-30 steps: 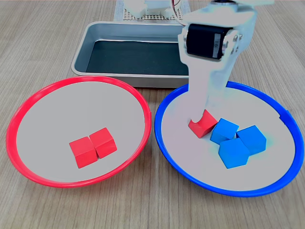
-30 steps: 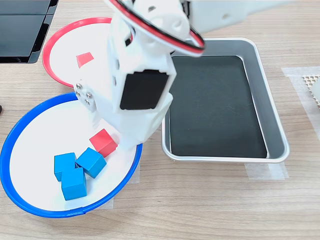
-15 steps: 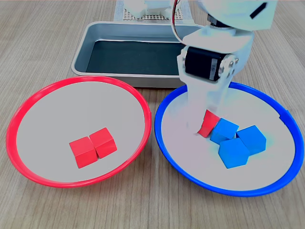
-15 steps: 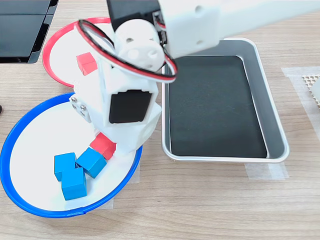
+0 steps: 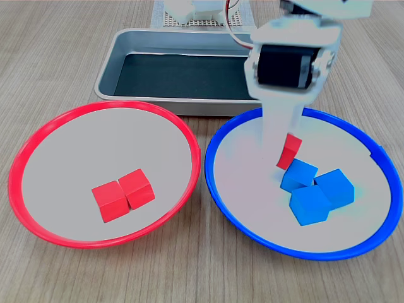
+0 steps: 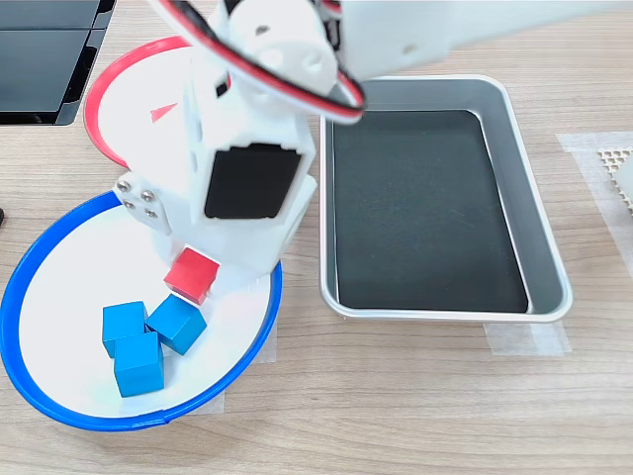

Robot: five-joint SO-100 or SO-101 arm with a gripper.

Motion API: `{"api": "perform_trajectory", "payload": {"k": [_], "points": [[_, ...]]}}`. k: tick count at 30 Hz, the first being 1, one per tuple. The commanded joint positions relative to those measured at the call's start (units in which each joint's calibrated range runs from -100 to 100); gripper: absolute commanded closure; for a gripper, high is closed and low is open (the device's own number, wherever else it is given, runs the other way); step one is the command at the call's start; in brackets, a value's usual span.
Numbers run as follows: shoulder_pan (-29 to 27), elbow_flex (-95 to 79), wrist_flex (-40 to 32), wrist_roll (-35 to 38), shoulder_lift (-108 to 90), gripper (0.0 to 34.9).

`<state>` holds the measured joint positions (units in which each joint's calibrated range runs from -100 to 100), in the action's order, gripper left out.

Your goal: Resolve any anomalies and move all blocks to matching dishes

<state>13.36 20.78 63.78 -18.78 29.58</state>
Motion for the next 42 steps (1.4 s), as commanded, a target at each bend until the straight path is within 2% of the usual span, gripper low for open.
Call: {"api": "perform_trajectory", "payload": {"k": [1,7,11,14,18,23,25,26,27,30,34,35,36,37,38,39,42], "points": [[-1.74,-2.8,0.39,8.01,-11.71,34.6],[-8.52,-3.8,4.77,21.78,-20.58,34.7],[-17.65,-7.17,5.92,32.48,-21.1,34.7],[-22.16,-9.81,3.36,37.85,-18.37,34.7],[-26.87,-11.45,-4.15,44.05,-11.89,34.7],[-26.68,-4.26,-6.29,46.84,-4.29,34.6],[-26.3,-2.44,-6.38,47.37,-2.84,32.2],[-26.12,-1.62,-6.38,47.86,-2.33,29.6],[-25.93,-1.34,-7.04,48.55,-2.25,24.5],[-25.65,-3.98,-8.69,49.91,-5.15,17.6],[-25.36,-9.81,-10.83,50.21,-10.52,17.1],[-25.17,-12.63,-11.91,50.21,-12.74,17.8],[-24.8,-16.09,-13.56,50.01,-15.47,20.3],[-24.23,-20.92,-16.12,49.28,-19.56,24.2],[-23.57,-25.2,-18.92,47.86,-23.23,33.0],[-23.01,-29.02,-21.48,46.25,-26.21,34.7],[-20.85,-43.86,-32.38,39.12,-37.98,34.9]]}}
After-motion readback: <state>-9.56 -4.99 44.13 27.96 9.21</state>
